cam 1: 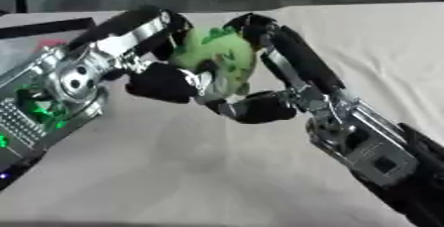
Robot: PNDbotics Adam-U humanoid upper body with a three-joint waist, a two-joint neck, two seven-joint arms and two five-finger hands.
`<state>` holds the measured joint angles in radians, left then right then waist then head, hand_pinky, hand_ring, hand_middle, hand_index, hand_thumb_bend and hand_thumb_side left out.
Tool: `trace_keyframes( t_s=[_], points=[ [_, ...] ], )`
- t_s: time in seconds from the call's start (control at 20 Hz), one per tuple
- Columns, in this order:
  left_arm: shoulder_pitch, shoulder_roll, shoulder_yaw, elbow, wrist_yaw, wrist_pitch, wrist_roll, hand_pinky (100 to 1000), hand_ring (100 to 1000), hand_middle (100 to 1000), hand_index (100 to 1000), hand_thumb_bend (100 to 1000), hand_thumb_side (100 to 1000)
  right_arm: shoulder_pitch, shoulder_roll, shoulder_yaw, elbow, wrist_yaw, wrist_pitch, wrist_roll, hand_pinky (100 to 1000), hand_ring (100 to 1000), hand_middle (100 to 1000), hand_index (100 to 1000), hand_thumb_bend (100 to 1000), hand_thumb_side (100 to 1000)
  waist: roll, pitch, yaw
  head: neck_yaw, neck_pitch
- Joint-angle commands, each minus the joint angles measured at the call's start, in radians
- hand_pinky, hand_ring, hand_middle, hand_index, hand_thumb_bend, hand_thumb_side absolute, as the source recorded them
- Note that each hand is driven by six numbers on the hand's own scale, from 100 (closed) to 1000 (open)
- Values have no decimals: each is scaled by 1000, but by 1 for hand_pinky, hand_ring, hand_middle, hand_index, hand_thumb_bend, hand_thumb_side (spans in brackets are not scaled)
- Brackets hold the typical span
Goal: Pick up the objects with one hand, pass them to the other hand, and then place them into the box on the other side of the table.
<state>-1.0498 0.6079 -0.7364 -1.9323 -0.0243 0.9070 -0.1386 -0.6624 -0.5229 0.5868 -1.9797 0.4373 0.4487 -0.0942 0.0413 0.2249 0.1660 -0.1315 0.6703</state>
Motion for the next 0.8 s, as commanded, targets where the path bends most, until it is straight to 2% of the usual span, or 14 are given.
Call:
trace_keyframes(
  t_s=[0.05,0.25,0.35,0.4,0.8],
  points=[
    [-15,38,22,-46,-5,-3,9,741,535,378,160,100,253,-10,-7,-17,-20,18,28,13,745,830,830,760,636,225,12,-1,2,-4,-11],
    [-10,60,34,-66,-29,-18,5,734,530,368,154,100,252,-5,-10,-22,-20,42,66,39,769,875,890,826,684,270,12,-1,4,-5,-10],
    [-6,70,39,-67,-39,-28,1,733,529,367,153,100,252,-4,-10,-24,-20,54,83,47,772,882,897,831,694,277,12,-1,4,-5,-10],
    [-4,72,40,-68,-42,-31,-1,730,524,361,149,100,247,-4,-10,-25,-20,58,88,50,779,898,914,848,728,309,12,-1,4,-5,-10],
    [40,127,77,-68,-65,-53,11,725,514,347,140,100,239,0,-13,-32,-20,88,117,54,785,911,935,863,760,328,12,0,5,1,-9]
  ],
)
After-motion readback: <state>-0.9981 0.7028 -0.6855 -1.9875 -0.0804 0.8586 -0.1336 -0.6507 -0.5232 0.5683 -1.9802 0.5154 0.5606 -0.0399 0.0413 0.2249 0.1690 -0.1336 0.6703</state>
